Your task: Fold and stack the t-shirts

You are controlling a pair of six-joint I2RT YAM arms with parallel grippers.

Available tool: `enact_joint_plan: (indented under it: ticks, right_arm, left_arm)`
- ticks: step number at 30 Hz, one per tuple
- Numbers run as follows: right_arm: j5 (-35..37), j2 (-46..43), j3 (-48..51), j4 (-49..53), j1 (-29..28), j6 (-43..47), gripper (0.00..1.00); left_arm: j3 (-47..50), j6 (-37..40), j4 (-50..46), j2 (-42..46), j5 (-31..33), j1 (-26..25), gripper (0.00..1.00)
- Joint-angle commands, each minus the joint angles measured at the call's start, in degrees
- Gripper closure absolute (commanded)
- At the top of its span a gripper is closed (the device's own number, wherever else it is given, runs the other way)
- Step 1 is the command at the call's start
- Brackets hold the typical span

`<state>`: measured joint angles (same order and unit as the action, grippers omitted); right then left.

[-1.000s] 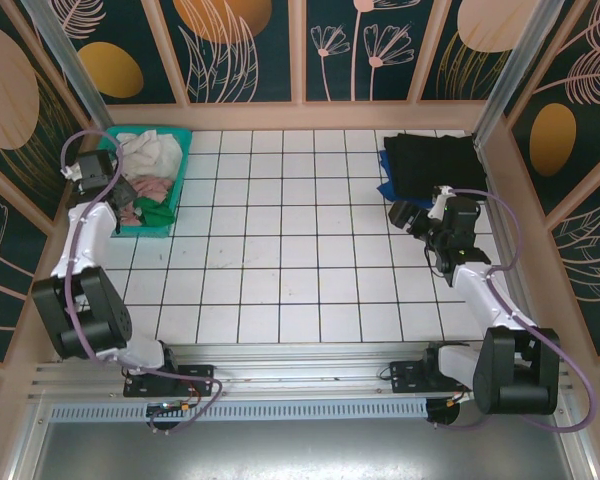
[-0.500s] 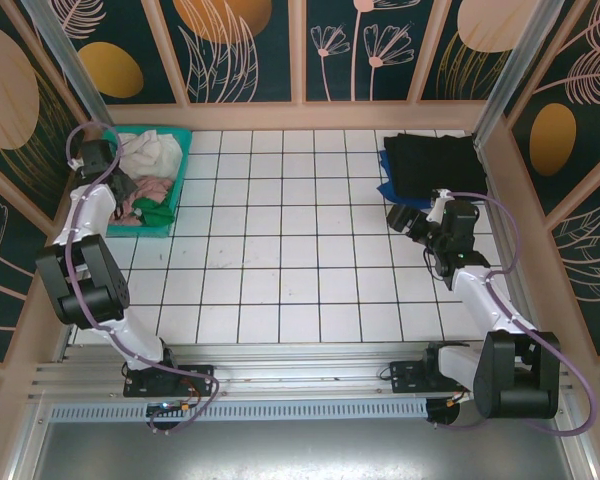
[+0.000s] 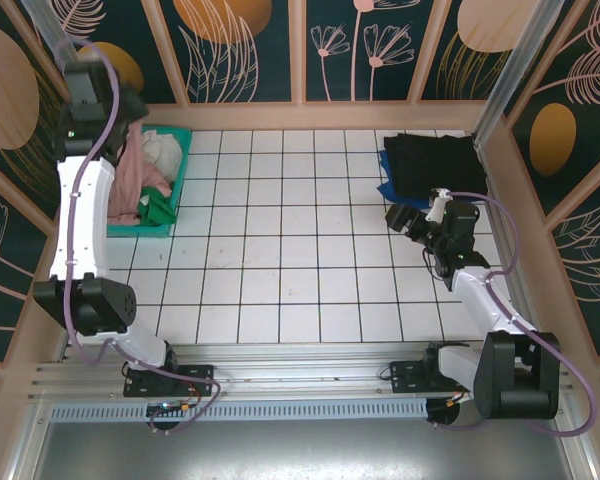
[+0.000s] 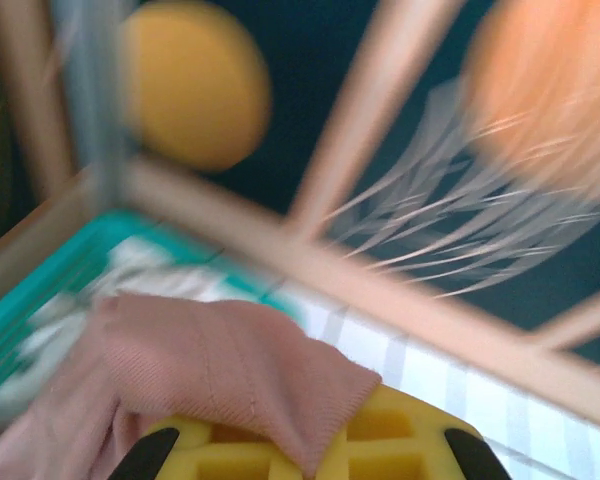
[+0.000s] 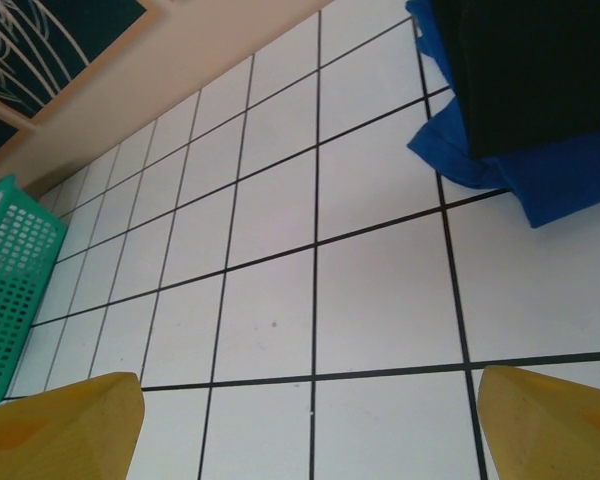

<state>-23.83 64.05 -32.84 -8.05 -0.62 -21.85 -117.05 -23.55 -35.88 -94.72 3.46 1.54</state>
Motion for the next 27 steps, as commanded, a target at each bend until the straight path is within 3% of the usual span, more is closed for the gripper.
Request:
enact_joint_plan:
  ticks: [1, 4, 6, 11, 15, 22, 25, 26, 27]
  right_arm:
    - [-4.0, -1.8, -2.1, -3.9, -1.0, -1.7, 0.13]
    - [-5.0, -2.2, -4.8, -2.8, -2.0, -2.1, 0.14]
    - [-4.9, -3.1, -6.1, -2.2, -2.8, -2.0, 0.14]
    - [-4.8, -5.8, -8.0, -1.2, -3.8, -2.1, 0.14]
    - [-4.9, -7.7, -7.6, -1.2, -4.8, -2.7, 0.14]
    - [-3.7, -8.0, -5.5, -3.0, -7.9, -3.2, 0.14]
    - [-2.3, -7.2, -3.9, -4.3, -9.2, -3.9, 0.14]
    - [-1.7, -6.8, -3.3, -4.7, -9.6, -4.0, 0.14]
    - [-1.1, -6.1, -2.8, -4.9, -10.3, -4.0, 0.14]
  left_arm:
    - [-16.5, 1.8, 2.9, -1.5, -9.2, -4.9, 1.0]
    - [-25.6, -2.7, 9.0, -5.6, -19.6, -7.1, 1.0]
    - [-25.8, -4.6, 14.8, -6.0, -24.2, -9.6, 1.0]
    - [-23.2, -5.6, 23.0, -6.8, -27.8, -17.6, 1.0]
    - [-25.3, -9.7, 27.4, -9.6, -33.8, -18.8, 1.0]
    - [-25.7, -14.1, 32.8, -13.3, -38.6, -18.8, 1.0]
    - [-22.1, -11.2, 29.2, -14.5, -34.4, -18.0, 1.0]
    - [-18.9, -11.4, 28.9, -14.5, -33.4, -17.2, 0.91]
    - [-13.7, -12.7, 29.4, -14.1, -32.6, -16.0, 0.66]
